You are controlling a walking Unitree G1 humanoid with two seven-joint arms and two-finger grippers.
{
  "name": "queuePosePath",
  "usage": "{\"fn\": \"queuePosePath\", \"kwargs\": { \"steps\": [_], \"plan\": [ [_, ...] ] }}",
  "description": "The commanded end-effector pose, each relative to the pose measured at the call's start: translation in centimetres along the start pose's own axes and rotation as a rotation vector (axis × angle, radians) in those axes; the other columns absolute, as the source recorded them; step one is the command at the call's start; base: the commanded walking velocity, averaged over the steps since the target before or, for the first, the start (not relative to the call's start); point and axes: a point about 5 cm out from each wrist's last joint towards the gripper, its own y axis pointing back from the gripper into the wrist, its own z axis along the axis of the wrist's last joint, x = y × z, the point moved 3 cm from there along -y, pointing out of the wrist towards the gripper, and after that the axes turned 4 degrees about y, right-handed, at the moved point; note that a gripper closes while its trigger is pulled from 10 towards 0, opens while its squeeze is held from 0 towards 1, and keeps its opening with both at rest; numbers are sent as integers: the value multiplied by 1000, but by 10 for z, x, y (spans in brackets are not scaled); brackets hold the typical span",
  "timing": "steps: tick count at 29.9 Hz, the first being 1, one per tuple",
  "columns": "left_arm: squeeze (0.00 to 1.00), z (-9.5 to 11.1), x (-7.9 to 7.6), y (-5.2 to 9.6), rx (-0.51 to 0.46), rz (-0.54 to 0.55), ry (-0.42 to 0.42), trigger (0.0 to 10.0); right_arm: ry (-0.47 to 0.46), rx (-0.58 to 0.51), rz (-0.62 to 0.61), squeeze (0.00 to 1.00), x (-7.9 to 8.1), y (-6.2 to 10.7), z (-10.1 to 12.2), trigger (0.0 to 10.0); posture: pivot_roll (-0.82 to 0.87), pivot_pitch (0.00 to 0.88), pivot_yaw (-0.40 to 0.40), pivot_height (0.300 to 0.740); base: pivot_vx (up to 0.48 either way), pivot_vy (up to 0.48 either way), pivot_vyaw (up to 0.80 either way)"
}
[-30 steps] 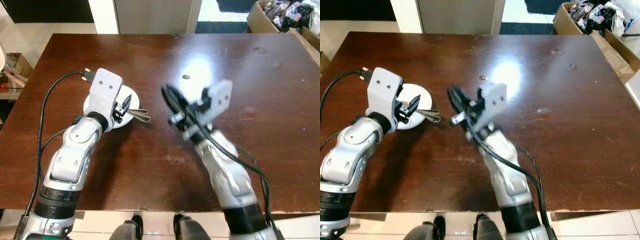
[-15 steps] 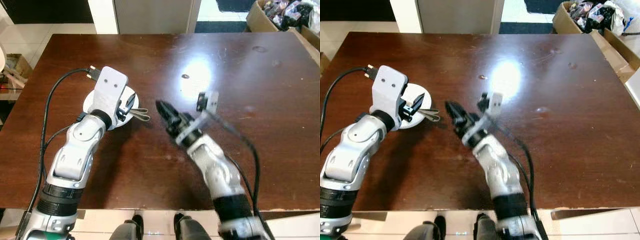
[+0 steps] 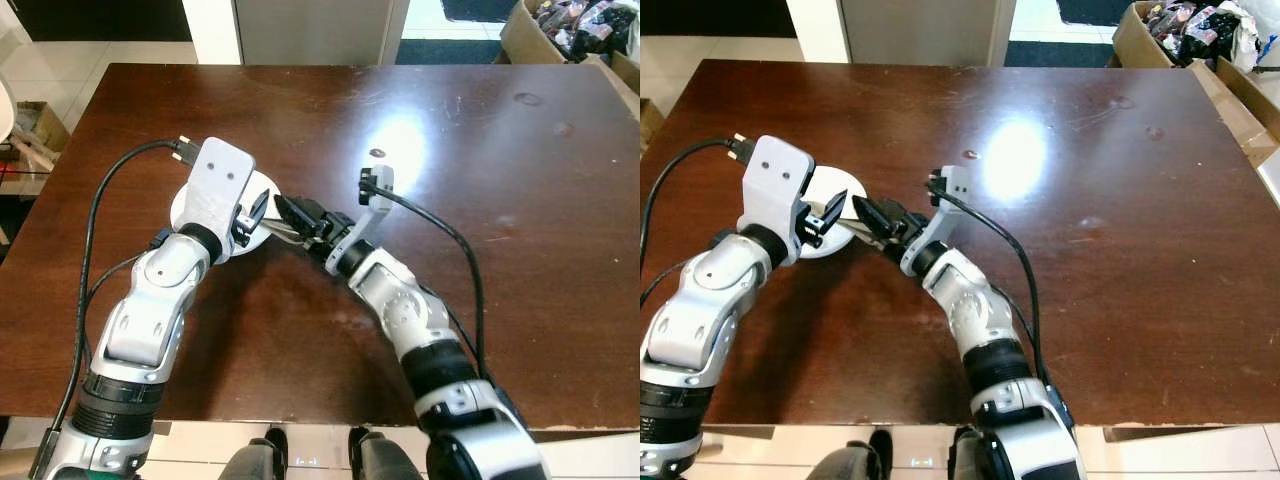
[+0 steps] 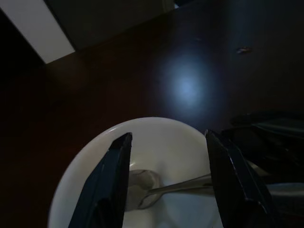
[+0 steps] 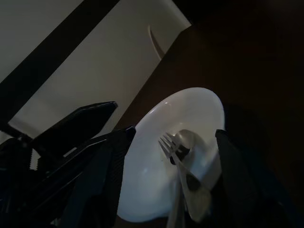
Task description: Setting the table
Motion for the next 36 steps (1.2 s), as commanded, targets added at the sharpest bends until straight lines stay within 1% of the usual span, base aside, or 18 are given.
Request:
{"fn": "queuePosePath", "kwargs": {
  "steps": [1,6,7,8,9,10,15,28,30,31,33,34,36],
  "plan": [
    [0,-6,0,3,26,3,-10,10000,-19,28,51,0,13,-9,-11,10000,-54,166,62,740,0,0,0],
    [0,-6,0,4,27,7,-10,10000,-21,56,88,0,17,-15,-16,10000,-46,167,55,740,0,0,0],
    [0,-6,1,4,27,9,-10,10000,-21,64,95,0,18,-15,-18,7843,-46,167,55,740,0,0,0],
    [0,-6,1,4,27,9,-10,10000,-21,64,95,0,18,-15,-18,7843,-46,167,55,740,0,0,0],
    [0,-6,1,5,28,11,-11,10000,-19,70,96,0,18,-16,-19,4392,-46,167,55,740,0,0,0],
    [0,-6,2,5,28,13,-11,10000,-17,72,99,0,19,-16,-20,0,-46,167,55,740,0,0,0],
    [0,-6,3,6,28,17,-12,10000,-5,61,88,0,17,-17,-21,0,-47,160,56,740,0,0,0],
    [0,-5,0,4,25,7,-9,10000,10,2,66,0,10,-14,-12,0,-58,154,62,740,0,0,0],
    [0,-5,-1,3,23,5,-7,10000,45,-27,70,0,12,-13,-4,0,-65,147,62,740,0,0,0],
    [0,-5,-1,3,23,5,-7,10000,45,-27,70,0,12,-13,-4,0,-65,147,62,740,0,0,0],
    [0,-5,-2,3,22,4,-6,10000,89,-85,75,0,16,-12,11,0,-65,147,62,740,0,0,0],
    [0,-5,-2,3,22,4,-6,10000,89,-85,75,0,16,-12,11,0,-65,147,62,740,0,0,0],
    [0,-5,-1,2,20,4,-5,10000,124,-177,95,0,26,-8,36,0,-78,146,70,740,0,0,0]
  ]
}}
